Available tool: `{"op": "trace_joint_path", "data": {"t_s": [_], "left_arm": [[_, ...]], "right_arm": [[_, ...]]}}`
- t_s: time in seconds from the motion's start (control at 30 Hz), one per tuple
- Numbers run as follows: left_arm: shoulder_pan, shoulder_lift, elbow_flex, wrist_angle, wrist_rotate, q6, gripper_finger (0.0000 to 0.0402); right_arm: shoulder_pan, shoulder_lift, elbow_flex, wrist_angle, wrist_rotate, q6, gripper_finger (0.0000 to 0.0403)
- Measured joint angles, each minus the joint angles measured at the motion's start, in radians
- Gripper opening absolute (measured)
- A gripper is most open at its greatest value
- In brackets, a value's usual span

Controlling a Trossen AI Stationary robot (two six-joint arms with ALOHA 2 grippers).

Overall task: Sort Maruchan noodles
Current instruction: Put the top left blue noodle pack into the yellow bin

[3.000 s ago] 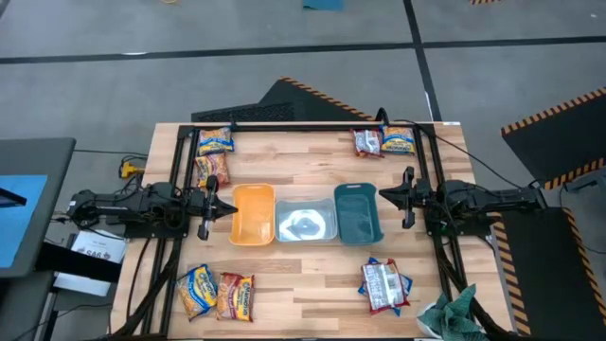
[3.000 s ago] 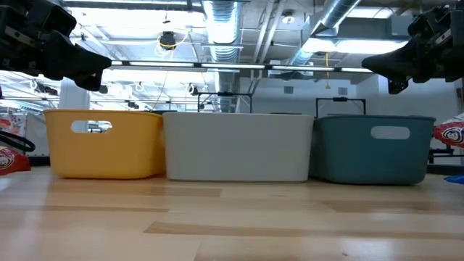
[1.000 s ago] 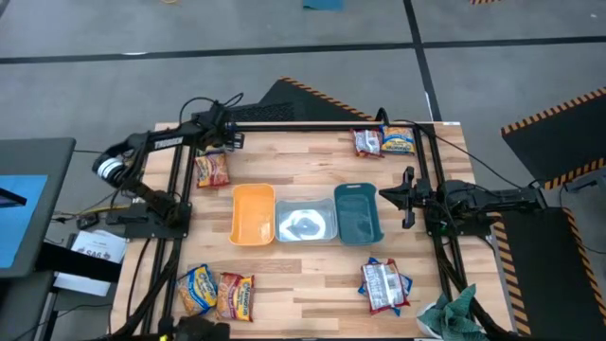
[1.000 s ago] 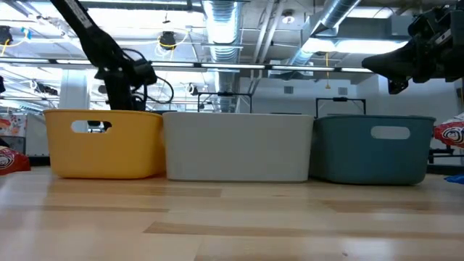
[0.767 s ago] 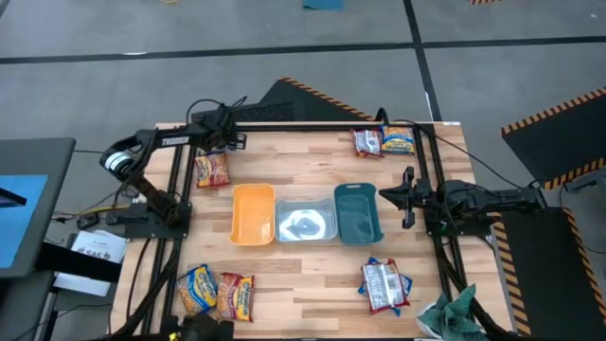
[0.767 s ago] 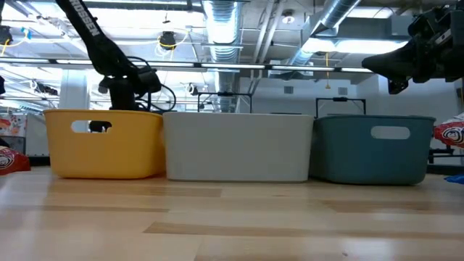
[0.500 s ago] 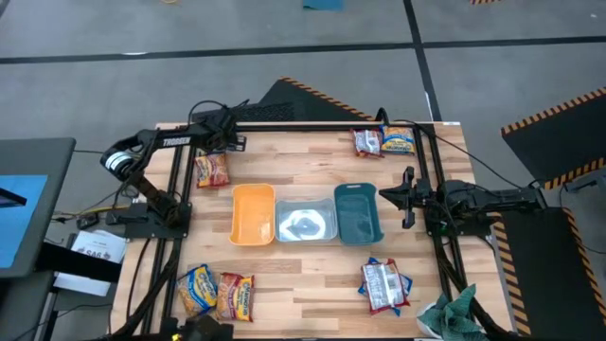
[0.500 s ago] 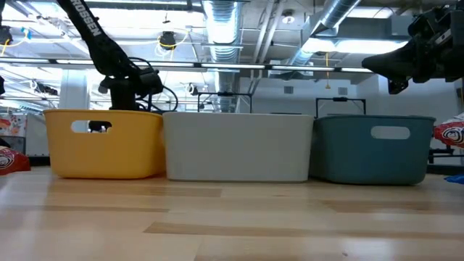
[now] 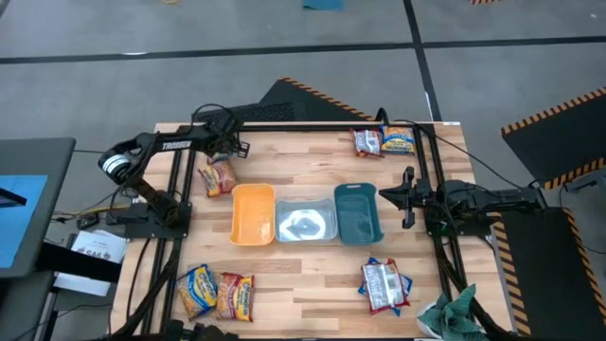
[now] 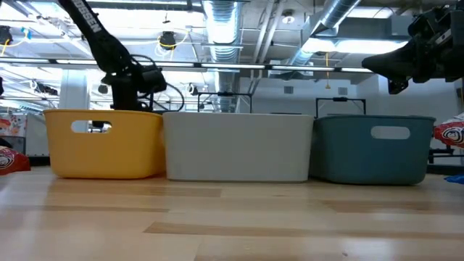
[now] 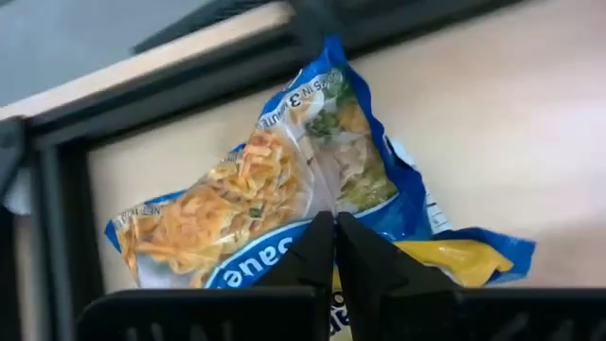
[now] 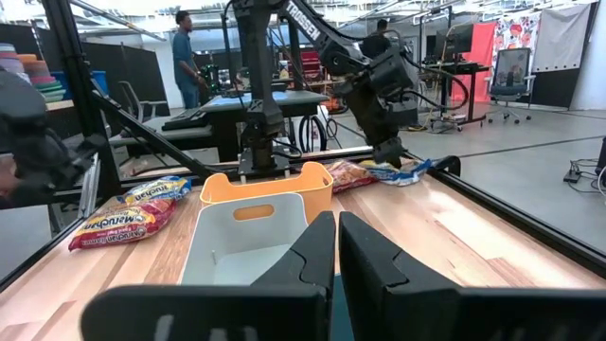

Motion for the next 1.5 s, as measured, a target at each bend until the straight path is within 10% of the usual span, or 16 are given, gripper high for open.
{"op": "trace_joint_path", "data": {"t_s": [0.97,1.5], "left_arm": [[-0.383,-0.446,0.001,0.008,-0.046,0.122,0.0],[-0.922,-0.605,0.002,-0.069,-0.041,0.036,0.0]], "right_arm": [[0.0,0.0,0.0,0.0,0.0,0.0,0.0043],[0.0,0.0,0.0,0.0,0.0,0.0,0.0043]]}}
